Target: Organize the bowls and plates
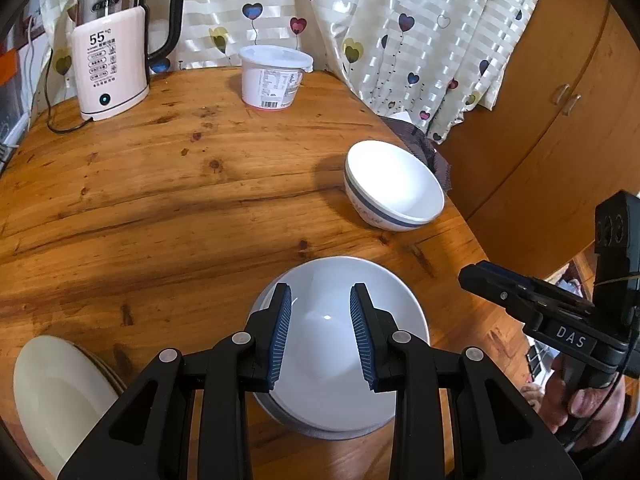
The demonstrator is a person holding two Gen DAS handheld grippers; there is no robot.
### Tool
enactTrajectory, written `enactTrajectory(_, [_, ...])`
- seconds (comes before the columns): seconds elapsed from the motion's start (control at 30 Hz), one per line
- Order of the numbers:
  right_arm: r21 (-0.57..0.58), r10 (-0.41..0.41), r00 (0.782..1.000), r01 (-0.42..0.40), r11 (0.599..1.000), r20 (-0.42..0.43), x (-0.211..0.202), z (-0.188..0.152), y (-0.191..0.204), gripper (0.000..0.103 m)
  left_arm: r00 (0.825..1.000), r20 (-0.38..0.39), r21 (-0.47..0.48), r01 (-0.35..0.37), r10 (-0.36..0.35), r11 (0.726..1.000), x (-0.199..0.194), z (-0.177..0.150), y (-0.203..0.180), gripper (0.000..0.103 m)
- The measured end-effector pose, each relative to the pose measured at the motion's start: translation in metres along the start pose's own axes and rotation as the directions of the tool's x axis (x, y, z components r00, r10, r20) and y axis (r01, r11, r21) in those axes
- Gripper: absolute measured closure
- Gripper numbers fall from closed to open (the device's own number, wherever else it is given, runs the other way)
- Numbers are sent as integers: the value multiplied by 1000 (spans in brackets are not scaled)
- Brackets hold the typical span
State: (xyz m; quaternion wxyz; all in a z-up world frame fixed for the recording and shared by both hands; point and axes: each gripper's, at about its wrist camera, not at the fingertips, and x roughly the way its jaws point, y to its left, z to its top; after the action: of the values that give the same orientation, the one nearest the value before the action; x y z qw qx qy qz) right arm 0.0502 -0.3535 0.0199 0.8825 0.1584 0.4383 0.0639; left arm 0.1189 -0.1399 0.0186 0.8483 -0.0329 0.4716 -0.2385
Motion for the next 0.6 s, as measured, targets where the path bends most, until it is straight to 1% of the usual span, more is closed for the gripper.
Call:
enactTrajectory(0.27, [28, -15, 1000, 15, 999, 12, -3, 6, -15, 60, 998, -29, -17, 57, -58, 998, 11, 18, -6, 71])
enactTrajectory(0.5, [50, -15, 1000, 14, 999, 22, 1, 16, -25, 61, 996, -52, -39, 69, -71, 997, 24, 30, -7, 71])
enactTrajectory(0.6, [51, -8, 1000, 7, 999, 26, 3, 19, -27, 63, 995, -57, -57, 76, -79, 995, 29, 35, -5, 71])
